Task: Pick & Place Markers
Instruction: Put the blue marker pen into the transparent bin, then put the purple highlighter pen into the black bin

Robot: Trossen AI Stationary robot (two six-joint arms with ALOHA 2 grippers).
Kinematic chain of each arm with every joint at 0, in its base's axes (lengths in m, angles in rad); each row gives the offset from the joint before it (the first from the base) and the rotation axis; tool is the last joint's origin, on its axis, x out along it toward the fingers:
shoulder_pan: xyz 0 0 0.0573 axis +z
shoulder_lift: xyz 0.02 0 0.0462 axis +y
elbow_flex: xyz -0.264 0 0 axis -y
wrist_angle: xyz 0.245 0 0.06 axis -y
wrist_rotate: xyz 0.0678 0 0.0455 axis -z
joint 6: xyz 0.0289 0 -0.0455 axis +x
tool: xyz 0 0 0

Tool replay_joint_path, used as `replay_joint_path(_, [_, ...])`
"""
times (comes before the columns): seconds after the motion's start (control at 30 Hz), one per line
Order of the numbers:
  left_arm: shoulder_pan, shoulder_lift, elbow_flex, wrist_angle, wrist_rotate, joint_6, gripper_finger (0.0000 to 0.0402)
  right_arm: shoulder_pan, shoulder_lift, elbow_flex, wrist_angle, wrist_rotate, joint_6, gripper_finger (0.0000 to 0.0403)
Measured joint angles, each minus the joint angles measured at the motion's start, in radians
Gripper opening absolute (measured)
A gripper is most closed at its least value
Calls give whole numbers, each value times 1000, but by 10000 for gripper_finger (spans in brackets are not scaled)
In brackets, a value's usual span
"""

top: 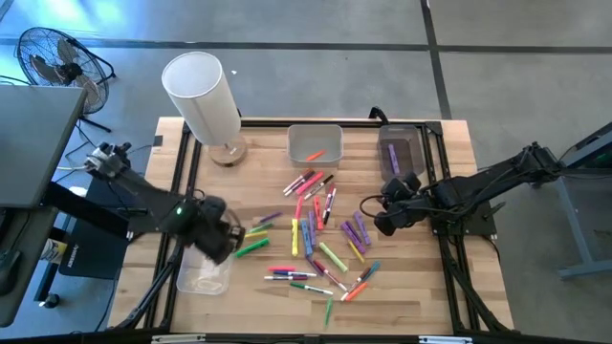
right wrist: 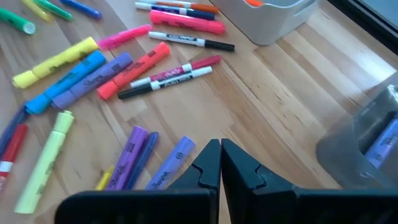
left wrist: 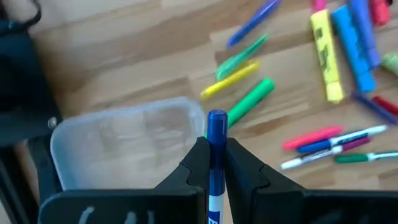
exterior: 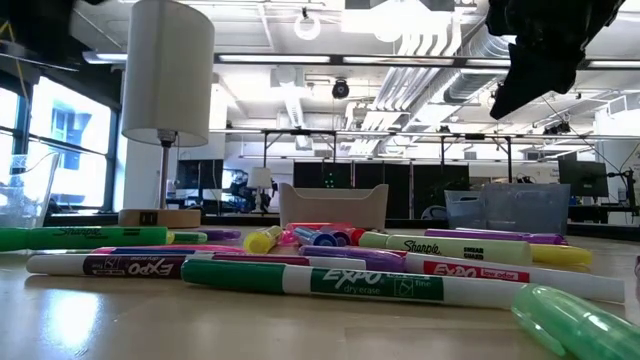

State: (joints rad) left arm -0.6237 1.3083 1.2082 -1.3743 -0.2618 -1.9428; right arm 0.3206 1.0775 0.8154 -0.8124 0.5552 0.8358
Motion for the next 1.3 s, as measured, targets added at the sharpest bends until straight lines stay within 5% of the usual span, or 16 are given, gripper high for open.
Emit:
replay_joint_path(0.2, [-131, -2, -145, 69, 29, -190, 20, 0, 0, 0, 53, -1, -30, 1])
replay_joint_path(0.6, [-162, -31, -478, 461, 72, -210, 20, 0, 0, 0, 77, -11, -19, 2])
replay_joint_path(0.93, [-162, -32, -483, 483, 100, -191, 121, 0, 0, 0, 77, -10, 36, 1])
replay_joint_path(1.3, [-162, -101, -290, 192, 2, -100, 123, 0, 0, 0, 78, -5, 49, 2])
